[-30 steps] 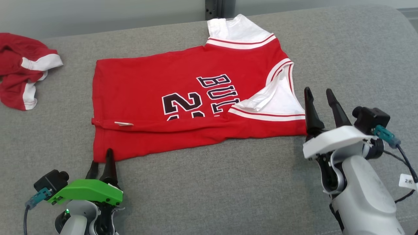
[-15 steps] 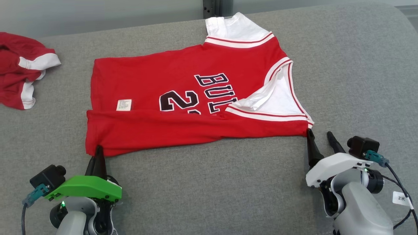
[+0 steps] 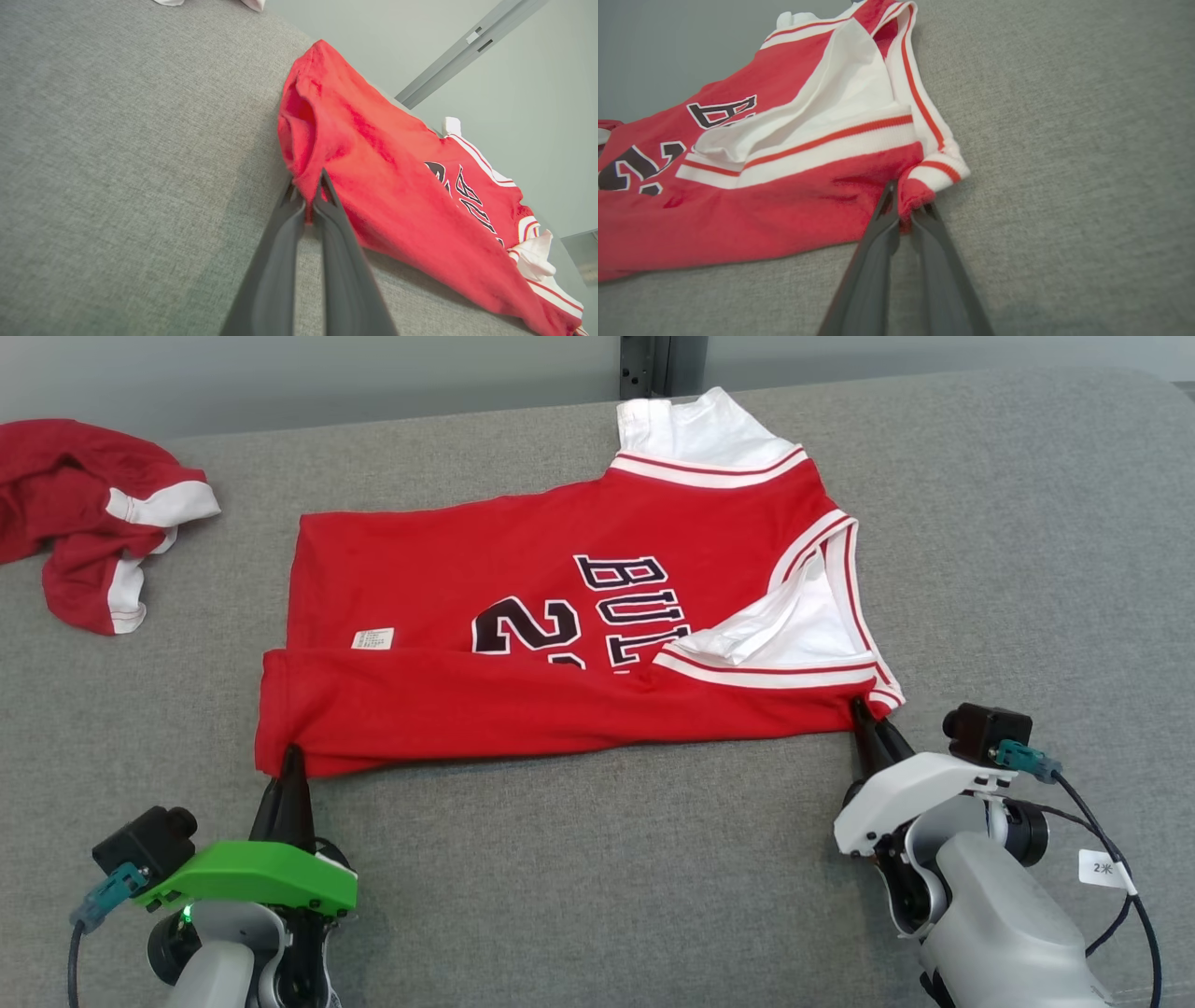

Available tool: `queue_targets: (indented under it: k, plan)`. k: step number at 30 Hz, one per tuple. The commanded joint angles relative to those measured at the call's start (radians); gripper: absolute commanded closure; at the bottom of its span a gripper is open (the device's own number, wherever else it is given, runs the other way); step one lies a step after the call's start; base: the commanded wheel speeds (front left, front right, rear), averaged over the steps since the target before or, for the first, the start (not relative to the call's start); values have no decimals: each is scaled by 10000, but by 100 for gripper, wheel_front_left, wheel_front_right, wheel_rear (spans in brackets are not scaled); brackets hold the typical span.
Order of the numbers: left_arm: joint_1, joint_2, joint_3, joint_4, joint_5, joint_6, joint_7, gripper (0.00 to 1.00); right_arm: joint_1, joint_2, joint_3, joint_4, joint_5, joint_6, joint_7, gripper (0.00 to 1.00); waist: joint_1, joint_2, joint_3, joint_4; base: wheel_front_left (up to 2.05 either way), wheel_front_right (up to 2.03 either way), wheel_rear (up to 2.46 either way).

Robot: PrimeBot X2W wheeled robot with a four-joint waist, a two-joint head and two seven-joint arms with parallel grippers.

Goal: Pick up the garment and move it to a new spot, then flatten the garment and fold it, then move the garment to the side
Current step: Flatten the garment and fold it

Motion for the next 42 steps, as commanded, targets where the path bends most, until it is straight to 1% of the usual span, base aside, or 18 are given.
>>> queue_targets:
  k: [1,6,9,13,17,19,22,25,28,29,30,31,36,39,42]
  plan:
    - [178,140,10,-59,125,-55,-109,100,-82,-27,-42,-14,25,3,-44,100,0,0,-93,-2,0,0,0]
    - [479,264,-111,-401,296,-196,-272,100,318,-118,-351,-621,2,2,-91,100,0,0,-312,-62,0,0,0]
    - [942,345,-153,-781,308,-205,-283,100,836,-204,-440,-1338,281,2,-47,100,0,0,-466,-123,0,0,0]
    - [1879,534,-460,-1572,276,-314,65,100,1931,-370,-288,-2699,816,2,650,100,0,0,-591,-175,0,0,0]
    - [2948,848,-521,-2454,342,-22,385,100,3363,-587,-532,-4383,1212,2,1385,100,0,0,-621,-217,0,0,0]
    - [3429,898,-530,-2867,260,144,557,100,4098,-567,-794,-5199,1137,2,1719,100,0,0,-629,-232,0,0,0]
    - [3907,962,-459,-3254,69,266,739,100,5045,-442,-1295,-6251,985,2,2184,100,0,0,-616,-248,0,0,0]
    - [4195,943,-412,-3411,-25,403,835,100,5716,-280,-1656,-7026,941,-1,2662,100,0,0,-566,-320,0,0,0]
    - [4315,959,-435,-3333,16,545,867,100,6107,-154,-1936,-7546,877,-5,3020,100,0,0,-505,-422,0,0,0]
    - [4348,926,-425,-3280,-40,574,906,91,6194,-126,-2034,-7652,866,-6,3095,87,0,0,-486,-457,0,0,0]
    - [4381,925,-425,-3239,-54,584,919,57,6269,-97,-2076,-7744,848,-6,3170,63,0,0,-471,-485,0,0,0]
    - [4416,950,-399,-3194,-32,640,877,0,6334,-69,-2126,-7839,853,-6,3226,0,0,0,-454,-522,0,0,0]
    - [4427,1143,-184,-3183,53,715,707,0,6486,-19,-2382,-8130,767,-1,3323,0,0,0,-377,-690,0,0,0]
    - [4191,1402,20,-3285,183,787,626,0,6366,-12,-2546,-8229,780,0,3201,0,0,0,-332,-796,0,0,0]
    - [3682,1744,70,-3404,439,863,705,0,6052,-8,-2646,-8365,489,0,3073,0,0,0,-284,-863,0,0,0]
